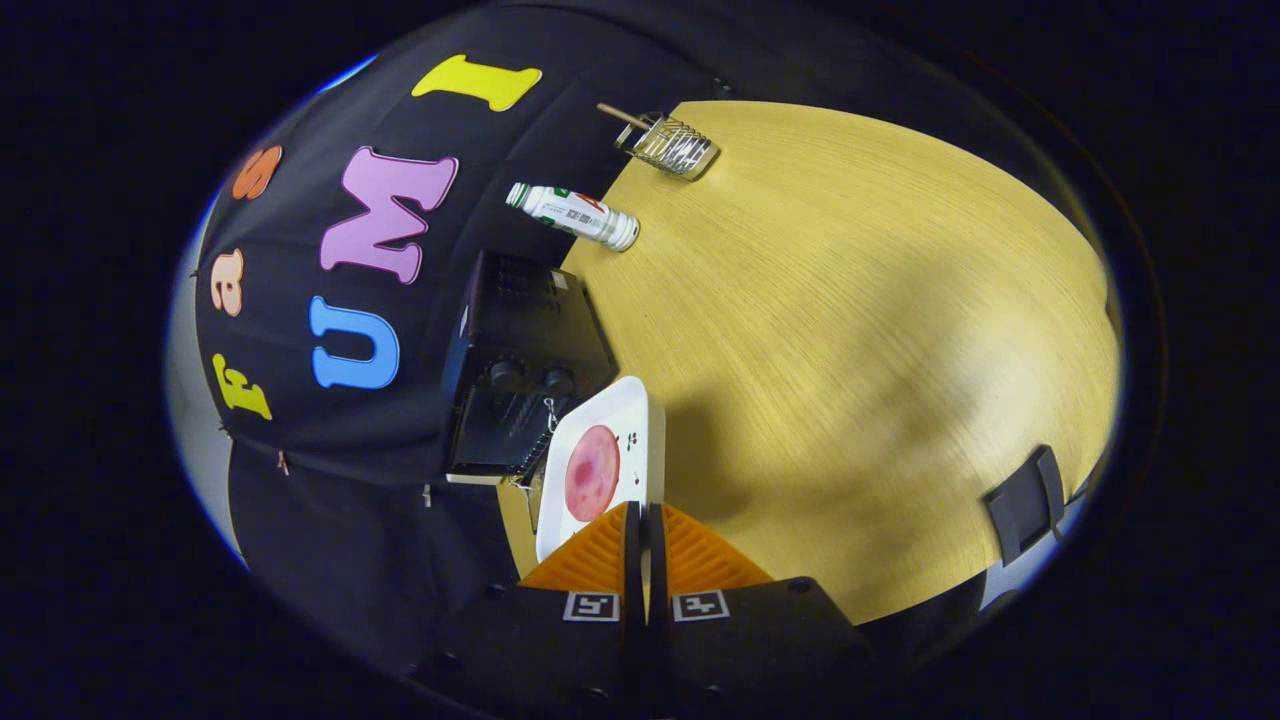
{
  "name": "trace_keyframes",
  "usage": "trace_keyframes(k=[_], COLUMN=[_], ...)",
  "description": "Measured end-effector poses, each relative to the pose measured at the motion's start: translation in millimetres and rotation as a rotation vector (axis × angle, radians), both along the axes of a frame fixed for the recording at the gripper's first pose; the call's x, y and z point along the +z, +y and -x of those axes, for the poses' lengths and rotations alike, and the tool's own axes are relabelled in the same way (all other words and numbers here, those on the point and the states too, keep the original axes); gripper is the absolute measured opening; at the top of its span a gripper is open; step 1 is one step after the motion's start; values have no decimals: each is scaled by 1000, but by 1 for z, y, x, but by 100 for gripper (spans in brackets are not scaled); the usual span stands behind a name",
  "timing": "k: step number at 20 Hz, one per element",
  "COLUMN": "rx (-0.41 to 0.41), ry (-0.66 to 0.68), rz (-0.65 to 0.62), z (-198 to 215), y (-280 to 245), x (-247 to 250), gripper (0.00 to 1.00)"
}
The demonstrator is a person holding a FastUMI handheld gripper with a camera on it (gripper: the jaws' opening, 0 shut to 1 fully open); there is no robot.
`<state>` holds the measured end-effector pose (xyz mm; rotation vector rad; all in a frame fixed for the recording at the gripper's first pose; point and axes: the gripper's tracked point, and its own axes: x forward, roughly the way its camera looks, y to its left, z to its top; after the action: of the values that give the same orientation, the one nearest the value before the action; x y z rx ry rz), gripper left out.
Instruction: Open the toaster oven, put the food inside, and close the toaster oven door.
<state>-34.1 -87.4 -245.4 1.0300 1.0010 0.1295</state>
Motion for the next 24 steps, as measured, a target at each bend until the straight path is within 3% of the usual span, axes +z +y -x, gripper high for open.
trace_keyframes(k=[11,17,20,24], rx=[33,-39,-9,55], ry=[-29,-34,-65,-76], rz=[-129,-178,-23,220], z=[-28,-70,-68,-27], y=[85,129,125,94], x=[26,6,-16,-40], gripper=[5,5,5,5])
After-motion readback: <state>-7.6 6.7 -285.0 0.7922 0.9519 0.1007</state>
